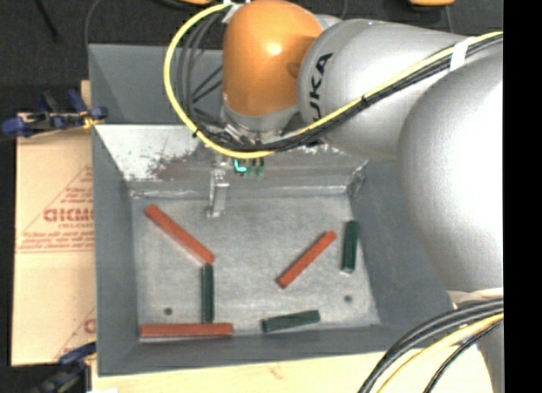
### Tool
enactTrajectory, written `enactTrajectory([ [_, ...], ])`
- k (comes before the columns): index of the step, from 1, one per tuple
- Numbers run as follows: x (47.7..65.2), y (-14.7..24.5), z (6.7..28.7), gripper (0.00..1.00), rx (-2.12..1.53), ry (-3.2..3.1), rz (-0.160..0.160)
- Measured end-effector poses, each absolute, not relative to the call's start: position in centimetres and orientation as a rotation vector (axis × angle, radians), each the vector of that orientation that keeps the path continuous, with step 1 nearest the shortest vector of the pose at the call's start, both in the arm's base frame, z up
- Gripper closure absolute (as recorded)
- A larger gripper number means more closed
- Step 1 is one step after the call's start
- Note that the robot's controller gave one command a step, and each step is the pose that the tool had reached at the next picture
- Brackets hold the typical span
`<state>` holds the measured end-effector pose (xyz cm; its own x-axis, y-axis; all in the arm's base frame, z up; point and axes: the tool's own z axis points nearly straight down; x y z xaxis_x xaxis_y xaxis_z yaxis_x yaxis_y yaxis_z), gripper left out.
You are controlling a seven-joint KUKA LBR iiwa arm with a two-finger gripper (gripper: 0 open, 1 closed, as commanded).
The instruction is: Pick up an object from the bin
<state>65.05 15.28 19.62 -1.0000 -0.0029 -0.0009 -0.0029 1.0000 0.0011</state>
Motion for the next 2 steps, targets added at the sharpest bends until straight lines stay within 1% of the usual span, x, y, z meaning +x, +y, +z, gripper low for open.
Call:
enactTrajectory([
  [1, 62.3, 13.8, 9.2, 0.00, -0.262, 3.134, -0.002],
  [2, 58.8, 14.9, 7.1, 0.00, -0.690, 3.061, 0.000],
])
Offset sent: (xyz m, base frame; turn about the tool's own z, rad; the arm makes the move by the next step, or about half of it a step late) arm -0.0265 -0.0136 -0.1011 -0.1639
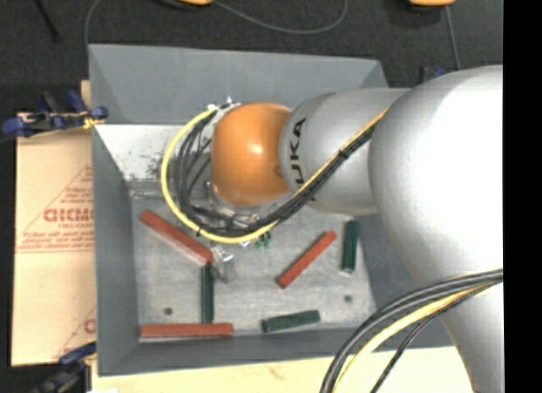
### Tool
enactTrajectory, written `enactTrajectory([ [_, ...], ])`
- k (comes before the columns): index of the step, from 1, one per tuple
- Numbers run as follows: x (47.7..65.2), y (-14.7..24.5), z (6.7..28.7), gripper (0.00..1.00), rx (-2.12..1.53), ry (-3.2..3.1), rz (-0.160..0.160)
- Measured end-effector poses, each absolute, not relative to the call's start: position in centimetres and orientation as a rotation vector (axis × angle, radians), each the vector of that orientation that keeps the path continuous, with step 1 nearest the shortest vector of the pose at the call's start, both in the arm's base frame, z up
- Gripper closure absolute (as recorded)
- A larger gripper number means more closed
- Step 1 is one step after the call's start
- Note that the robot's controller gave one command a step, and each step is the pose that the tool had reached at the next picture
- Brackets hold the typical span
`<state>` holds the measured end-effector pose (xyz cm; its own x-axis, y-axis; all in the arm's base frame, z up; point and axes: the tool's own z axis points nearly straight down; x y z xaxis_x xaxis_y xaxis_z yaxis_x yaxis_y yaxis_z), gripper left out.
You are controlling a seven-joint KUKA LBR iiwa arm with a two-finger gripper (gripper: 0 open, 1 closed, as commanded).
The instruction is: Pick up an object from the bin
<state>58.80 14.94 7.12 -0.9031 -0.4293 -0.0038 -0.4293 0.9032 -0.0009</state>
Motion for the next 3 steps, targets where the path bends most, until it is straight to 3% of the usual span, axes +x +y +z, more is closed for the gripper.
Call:
enactTrajectory([
  [1, 58.9, 14.9, 7.4, 1.00, -0.684, 3.060, 0.001],
  [2, 61.0, 14.6, 18.4, 1.00, -0.735, 3.040, -0.002],
  [3, 64.1, 14.8, 24.3, 1.00, -0.629, 3.064, 0.002],
])
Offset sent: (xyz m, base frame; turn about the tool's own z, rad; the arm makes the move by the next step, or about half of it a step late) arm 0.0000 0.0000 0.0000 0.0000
